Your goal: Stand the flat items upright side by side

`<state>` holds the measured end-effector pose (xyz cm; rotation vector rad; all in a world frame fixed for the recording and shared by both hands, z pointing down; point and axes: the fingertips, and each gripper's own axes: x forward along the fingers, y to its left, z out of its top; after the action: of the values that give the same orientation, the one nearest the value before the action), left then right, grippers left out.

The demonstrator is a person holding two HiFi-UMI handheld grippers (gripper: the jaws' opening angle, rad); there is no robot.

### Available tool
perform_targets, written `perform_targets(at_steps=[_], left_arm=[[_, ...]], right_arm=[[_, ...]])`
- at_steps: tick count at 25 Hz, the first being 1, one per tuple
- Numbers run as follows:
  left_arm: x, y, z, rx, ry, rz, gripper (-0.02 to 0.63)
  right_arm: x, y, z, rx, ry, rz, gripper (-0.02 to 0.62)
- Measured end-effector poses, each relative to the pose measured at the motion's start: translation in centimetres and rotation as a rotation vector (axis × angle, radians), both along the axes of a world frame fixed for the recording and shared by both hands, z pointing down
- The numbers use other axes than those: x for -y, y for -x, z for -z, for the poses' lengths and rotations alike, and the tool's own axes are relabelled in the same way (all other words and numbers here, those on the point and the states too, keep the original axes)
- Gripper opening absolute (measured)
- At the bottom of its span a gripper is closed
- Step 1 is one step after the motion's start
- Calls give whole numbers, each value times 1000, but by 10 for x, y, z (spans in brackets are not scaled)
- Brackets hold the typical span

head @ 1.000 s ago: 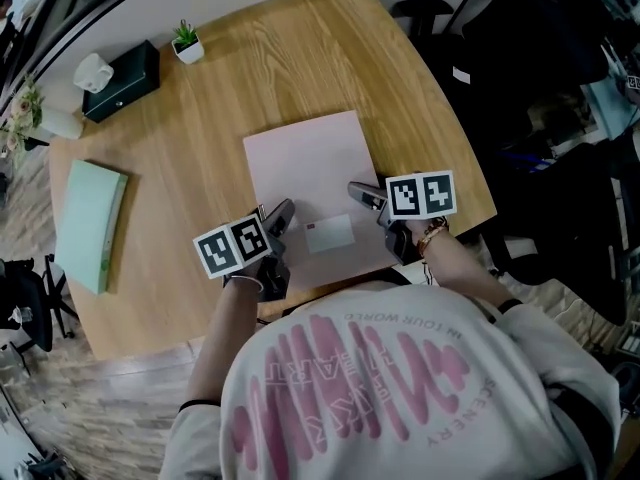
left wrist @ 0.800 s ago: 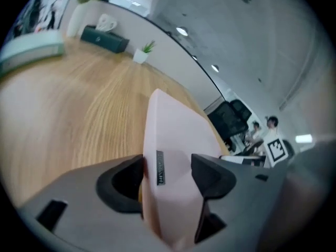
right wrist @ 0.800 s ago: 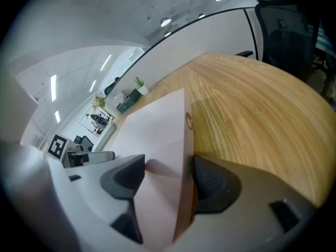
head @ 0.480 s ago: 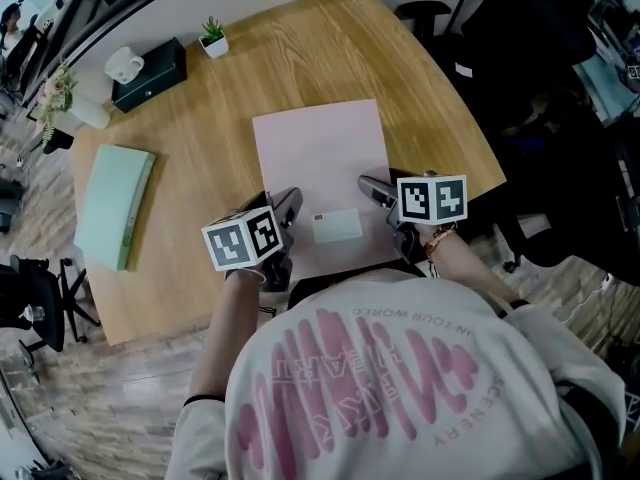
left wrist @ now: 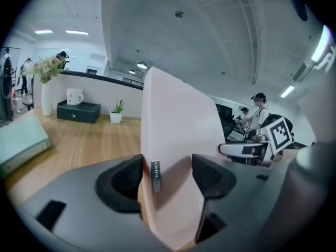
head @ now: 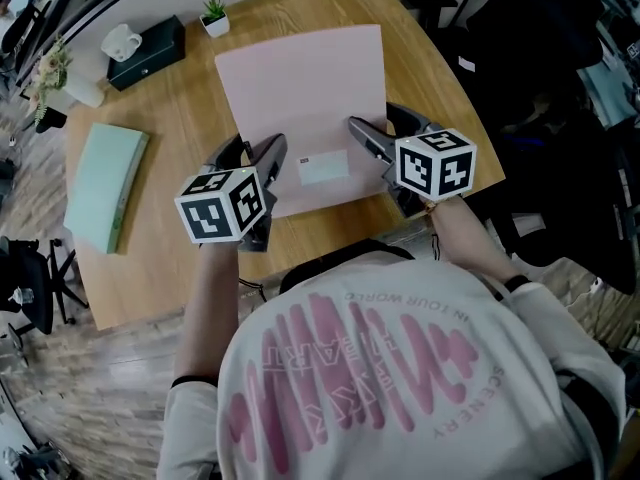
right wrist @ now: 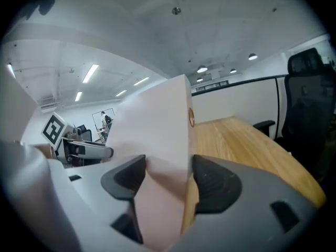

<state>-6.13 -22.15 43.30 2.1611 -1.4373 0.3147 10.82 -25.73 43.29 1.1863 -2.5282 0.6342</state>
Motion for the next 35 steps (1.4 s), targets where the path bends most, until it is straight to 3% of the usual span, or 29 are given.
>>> perform_targets(at_steps=[11,19,26,35], left_arm=[[85,13,21,57,-129,74,282],[112,17,33,112,-212,81,281],[110,20,28,105,-214,68,273],[106,22,23,94,-199,-24,279]], right_arm=[[99,18,19,-35,-182,71,278],[129,24,25,-83,-264,80,278],[125,24,22,-118,-275,90,282],[122,23,15,-124,-226,132,293]])
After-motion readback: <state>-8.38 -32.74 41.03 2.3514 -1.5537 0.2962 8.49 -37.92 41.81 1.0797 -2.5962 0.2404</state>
